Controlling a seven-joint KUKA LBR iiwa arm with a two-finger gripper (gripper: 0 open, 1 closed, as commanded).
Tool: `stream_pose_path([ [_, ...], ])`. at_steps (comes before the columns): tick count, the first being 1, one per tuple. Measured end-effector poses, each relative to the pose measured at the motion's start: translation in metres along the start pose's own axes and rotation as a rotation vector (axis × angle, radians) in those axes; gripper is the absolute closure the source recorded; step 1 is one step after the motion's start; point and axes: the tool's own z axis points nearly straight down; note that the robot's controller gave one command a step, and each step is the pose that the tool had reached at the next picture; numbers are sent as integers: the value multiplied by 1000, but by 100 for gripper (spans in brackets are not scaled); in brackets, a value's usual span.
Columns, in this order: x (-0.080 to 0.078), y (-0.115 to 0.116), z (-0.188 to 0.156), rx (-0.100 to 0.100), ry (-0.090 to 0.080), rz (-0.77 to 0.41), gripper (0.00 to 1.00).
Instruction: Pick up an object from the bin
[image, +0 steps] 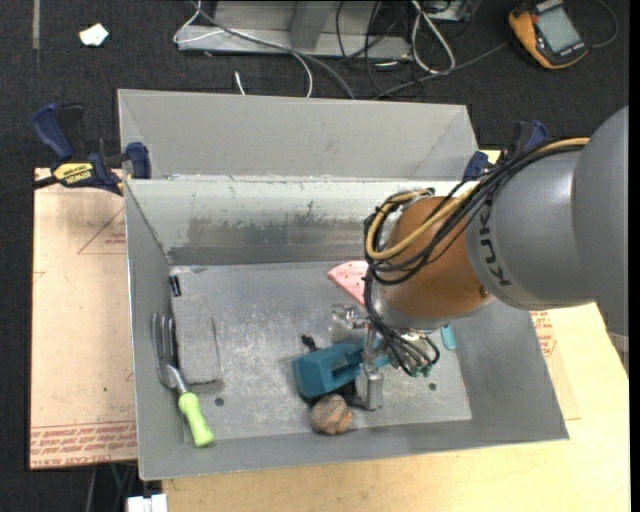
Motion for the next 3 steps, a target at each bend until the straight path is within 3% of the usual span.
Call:
stream_pose_path([
  [1, 31, 11, 9, -4, -6, 211, 100],
  [2, 31, 11, 9, -4, -6, 211, 100],
  [3, 34, 14, -55, -4, 5, 245, 100],
])
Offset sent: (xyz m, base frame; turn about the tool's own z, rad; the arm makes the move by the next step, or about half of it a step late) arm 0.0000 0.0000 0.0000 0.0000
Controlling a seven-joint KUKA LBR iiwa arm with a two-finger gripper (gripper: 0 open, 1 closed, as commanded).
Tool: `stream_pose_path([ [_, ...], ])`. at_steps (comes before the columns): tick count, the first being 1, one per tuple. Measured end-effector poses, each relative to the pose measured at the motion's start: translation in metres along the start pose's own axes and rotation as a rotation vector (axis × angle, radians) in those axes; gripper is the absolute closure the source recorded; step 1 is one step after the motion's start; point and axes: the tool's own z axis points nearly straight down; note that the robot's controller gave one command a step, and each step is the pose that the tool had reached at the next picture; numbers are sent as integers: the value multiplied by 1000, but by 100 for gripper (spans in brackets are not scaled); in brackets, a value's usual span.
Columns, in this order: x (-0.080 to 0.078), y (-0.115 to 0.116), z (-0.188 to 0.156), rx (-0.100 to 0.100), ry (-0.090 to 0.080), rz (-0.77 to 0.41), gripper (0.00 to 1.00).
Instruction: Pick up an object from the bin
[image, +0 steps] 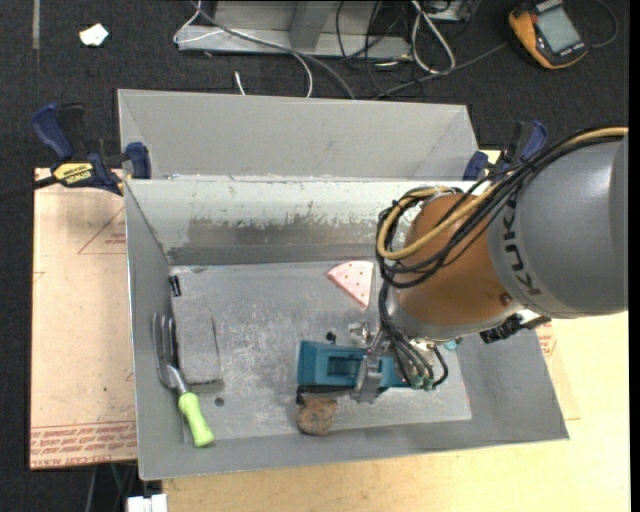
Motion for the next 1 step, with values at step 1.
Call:
stream_pose_path([
  [1, 4, -19, -75, 1, 3, -44, 100],
])
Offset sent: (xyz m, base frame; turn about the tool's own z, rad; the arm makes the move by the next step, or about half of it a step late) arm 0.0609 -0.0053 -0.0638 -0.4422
